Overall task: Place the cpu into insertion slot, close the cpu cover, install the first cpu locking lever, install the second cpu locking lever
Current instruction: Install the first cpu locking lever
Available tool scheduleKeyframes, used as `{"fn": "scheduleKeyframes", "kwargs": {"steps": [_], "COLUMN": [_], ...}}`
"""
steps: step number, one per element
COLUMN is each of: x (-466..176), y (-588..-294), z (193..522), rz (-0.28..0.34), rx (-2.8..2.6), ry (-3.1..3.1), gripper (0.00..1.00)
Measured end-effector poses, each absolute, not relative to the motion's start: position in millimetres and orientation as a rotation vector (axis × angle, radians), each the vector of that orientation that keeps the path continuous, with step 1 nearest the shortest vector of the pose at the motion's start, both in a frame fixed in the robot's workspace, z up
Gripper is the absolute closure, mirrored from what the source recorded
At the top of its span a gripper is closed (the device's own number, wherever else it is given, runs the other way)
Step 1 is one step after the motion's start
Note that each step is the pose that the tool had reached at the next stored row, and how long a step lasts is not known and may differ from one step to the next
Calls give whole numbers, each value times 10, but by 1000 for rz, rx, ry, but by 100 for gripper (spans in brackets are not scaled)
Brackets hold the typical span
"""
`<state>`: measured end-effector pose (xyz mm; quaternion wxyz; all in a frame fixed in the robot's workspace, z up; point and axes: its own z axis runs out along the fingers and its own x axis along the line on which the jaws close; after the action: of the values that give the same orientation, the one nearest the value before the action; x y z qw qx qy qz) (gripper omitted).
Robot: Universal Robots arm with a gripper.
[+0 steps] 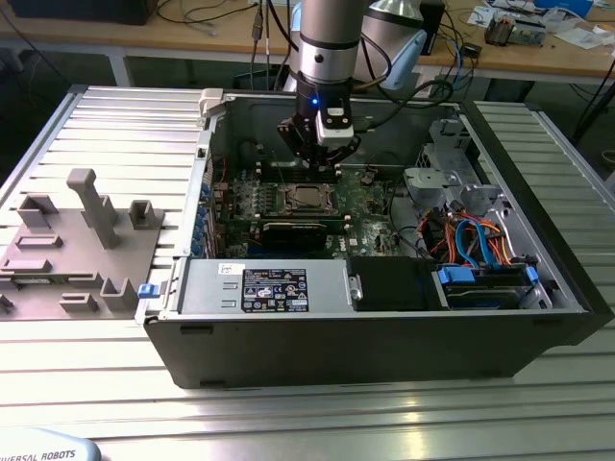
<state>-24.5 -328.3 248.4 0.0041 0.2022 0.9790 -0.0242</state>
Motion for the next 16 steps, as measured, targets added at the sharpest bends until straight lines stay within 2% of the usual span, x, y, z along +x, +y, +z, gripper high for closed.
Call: {"fn": "scheduleKeyframes", "kwargs": {"steps": [6, 10, 16], "x": [-246, -245, -245], "y": [-3283, -3283, -3283], "z": [2486, 2485, 2484], "rz": [-72, -41, -41], "rx": [619, 610, 558], "ry": [3071, 3077, 3087], "gripper": [89, 89, 89]}}
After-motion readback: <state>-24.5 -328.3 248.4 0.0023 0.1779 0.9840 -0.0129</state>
